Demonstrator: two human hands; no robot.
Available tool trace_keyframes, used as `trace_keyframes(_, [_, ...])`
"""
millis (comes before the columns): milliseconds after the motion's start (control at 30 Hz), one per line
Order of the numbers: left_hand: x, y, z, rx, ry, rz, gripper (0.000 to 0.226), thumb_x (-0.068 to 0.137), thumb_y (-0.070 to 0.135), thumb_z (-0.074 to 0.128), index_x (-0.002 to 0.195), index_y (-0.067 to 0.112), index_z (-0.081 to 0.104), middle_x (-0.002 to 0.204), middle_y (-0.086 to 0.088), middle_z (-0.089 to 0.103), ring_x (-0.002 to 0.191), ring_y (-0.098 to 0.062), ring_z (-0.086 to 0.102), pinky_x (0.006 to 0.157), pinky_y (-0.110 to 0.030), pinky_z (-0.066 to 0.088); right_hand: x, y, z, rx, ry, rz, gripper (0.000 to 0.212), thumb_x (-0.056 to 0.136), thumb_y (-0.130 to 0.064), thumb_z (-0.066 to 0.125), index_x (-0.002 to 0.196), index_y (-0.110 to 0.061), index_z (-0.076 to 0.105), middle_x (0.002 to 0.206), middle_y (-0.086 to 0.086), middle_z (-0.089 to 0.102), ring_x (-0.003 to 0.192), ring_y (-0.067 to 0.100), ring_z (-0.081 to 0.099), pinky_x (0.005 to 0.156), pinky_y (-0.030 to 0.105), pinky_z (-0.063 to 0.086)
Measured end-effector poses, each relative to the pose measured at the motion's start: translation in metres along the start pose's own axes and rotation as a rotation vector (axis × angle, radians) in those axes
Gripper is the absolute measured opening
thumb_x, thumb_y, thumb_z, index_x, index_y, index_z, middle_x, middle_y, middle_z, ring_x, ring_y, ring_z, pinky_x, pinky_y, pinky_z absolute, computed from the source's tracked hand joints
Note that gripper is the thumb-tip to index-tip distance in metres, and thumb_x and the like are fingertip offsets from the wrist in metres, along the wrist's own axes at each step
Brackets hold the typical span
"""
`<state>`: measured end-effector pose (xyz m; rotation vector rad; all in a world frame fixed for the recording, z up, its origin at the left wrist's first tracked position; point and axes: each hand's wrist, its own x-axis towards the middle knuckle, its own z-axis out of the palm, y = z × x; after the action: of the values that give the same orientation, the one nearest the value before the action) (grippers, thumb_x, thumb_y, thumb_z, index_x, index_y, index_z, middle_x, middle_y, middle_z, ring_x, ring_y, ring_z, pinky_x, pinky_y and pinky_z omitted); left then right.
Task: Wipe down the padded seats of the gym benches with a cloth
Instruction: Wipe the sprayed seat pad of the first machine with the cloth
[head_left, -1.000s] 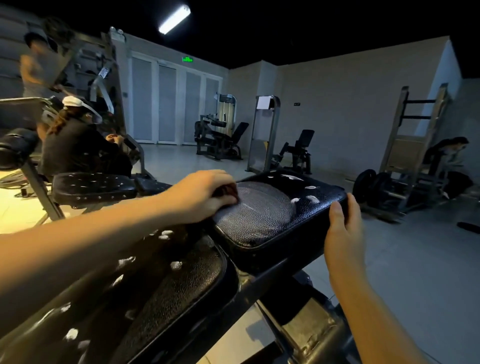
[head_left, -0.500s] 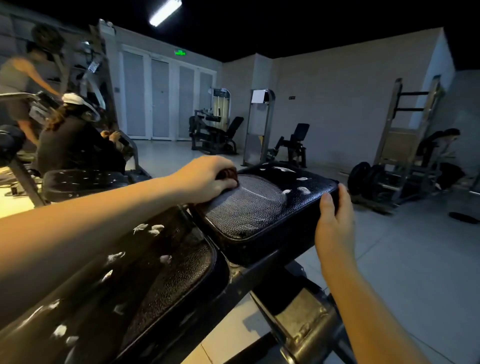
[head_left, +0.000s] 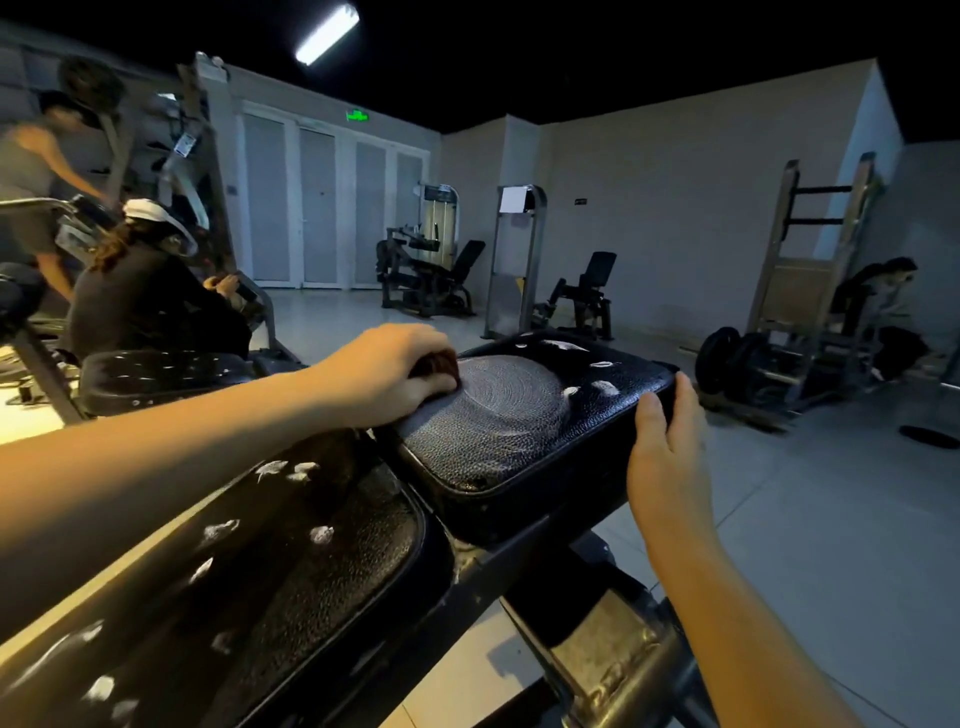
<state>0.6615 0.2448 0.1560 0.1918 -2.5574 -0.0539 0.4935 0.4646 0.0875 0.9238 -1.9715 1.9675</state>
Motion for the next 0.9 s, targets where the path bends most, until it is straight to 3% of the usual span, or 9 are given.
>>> trace_keyframes(133, [0.052,0.018,0.021,-0.077,0.04,-0.138,0.018,0.095,0.032,0.067,0.091,0.015,0.062,0.093,0.001,0.061,0.096,-0.028,0.06,0.077,-0.036,0.044,-0.002,0.0,0.002,-0.037,0.009,-0.02,0.054,0.11,-0.035,0.035,0.161,-0.021,0.022,0.16,-0.004,0.033,0.127,-0.005,0.024,0.109,0.023,0.019])
trace_keyframes(233, [0.045,0.064,0.019,-0.106,0.017,0.07,0.015,0.096,0.03,0.067,0.094,0.016,0.061,0.095,0.005,0.058,0.095,-0.024,0.059,0.08,-0.036,0.045,-0.004,-0.002,-0.001,-0.015,0.002,-0.009,0.054,0.11,-0.037,0.036,0.161,-0.025,0.023,0.15,-0.013,0.036,0.129,-0.004,0.027,0.11,0.025,0.023])
trace_keyframes(333, [0.002,0.076,0.006,-0.142,-0.054,0.324,0.011,0.098,0.029,0.064,0.104,0.02,0.063,0.102,0.011,0.057,0.095,-0.011,0.056,0.081,-0.026,0.045,-0.003,-0.003,-0.002,-0.021,-0.031,0.009,0.054,0.11,-0.037,0.035,0.161,-0.026,0.021,0.134,-0.021,0.03,0.124,-0.007,0.026,0.105,0.02,0.022])
trace_keyframes(433, [-0.008,0.032,-0.004,-0.071,-0.063,0.228,0.006,0.097,0.03,0.065,0.096,0.027,0.06,0.092,0.017,0.052,0.086,-0.003,0.052,0.076,-0.025,0.04,-0.002,-0.002,-0.003,-0.044,-0.048,-0.001,0.055,0.11,-0.036,0.035,0.161,-0.023,0.02,0.136,-0.02,0.032,0.119,-0.012,0.025,0.1,0.011,0.02])
trace_keyframes(567, [0.035,0.004,0.01,0.028,-0.008,-0.065,0.015,0.097,0.033,0.065,0.098,0.018,0.063,0.098,0.004,0.062,0.098,-0.024,0.06,0.082,-0.037,0.045,-0.003,-0.001,0.0,-0.084,-0.021,-0.013,0.059,0.11,-0.039,0.034,0.162,-0.021,0.015,0.164,-0.006,0.026,0.145,0.002,0.022,0.113,0.022,0.014])
trace_keyframes(633, [0.056,0.029,0.021,-0.016,0.007,-0.031,0.017,0.097,0.032,0.065,0.1,0.015,0.063,0.101,0.0,0.061,0.1,-0.027,0.059,0.082,-0.036,0.044,-0.005,-0.002,0.0,-0.074,-0.025,-0.013,0.058,0.11,-0.038,0.034,0.162,-0.021,0.016,0.156,-0.011,0.031,0.134,-0.003,0.025,0.11,0.021,0.016])
trace_keyframes(767, [0.037,0.085,0.015,-0.129,-0.039,0.227,0.016,0.097,0.03,0.066,0.096,0.015,0.062,0.094,0.006,0.057,0.09,-0.018,0.057,0.077,-0.033,0.043,-0.005,-0.004,-0.003,-0.044,-0.031,-0.005,0.055,0.11,-0.037,0.036,0.161,-0.024,0.02,0.132,-0.019,0.031,0.121,-0.008,0.026,0.103,0.018,0.022])
trace_keyframes(833, [0.012,0.075,0.006,-0.183,-0.072,0.271,0.011,0.098,0.028,0.065,0.101,0.018,0.066,0.095,0.009,0.06,0.089,-0.011,0.058,0.077,-0.028,0.045,-0.002,-0.001,-0.003,-0.03,-0.032,-0.003,0.055,0.11,-0.037,0.037,0.161,-0.024,0.02,0.131,-0.02,0.03,0.121,-0.007,0.027,0.1,0.015,0.022])
trace_keyframes(900, [-0.002,0.039,-0.001,-0.141,-0.066,0.194,0.01,0.097,0.029,0.066,0.099,0.019,0.066,0.094,0.011,0.06,0.087,-0.007,0.057,0.077,-0.027,0.046,-0.001,0.002,-0.002,-0.019,-0.031,-0.012,0.055,0.11,-0.036,0.037,0.161,-0.024,0.021,0.131,-0.019,0.031,0.121,-0.007,0.028,0.1,0.015,0.022])
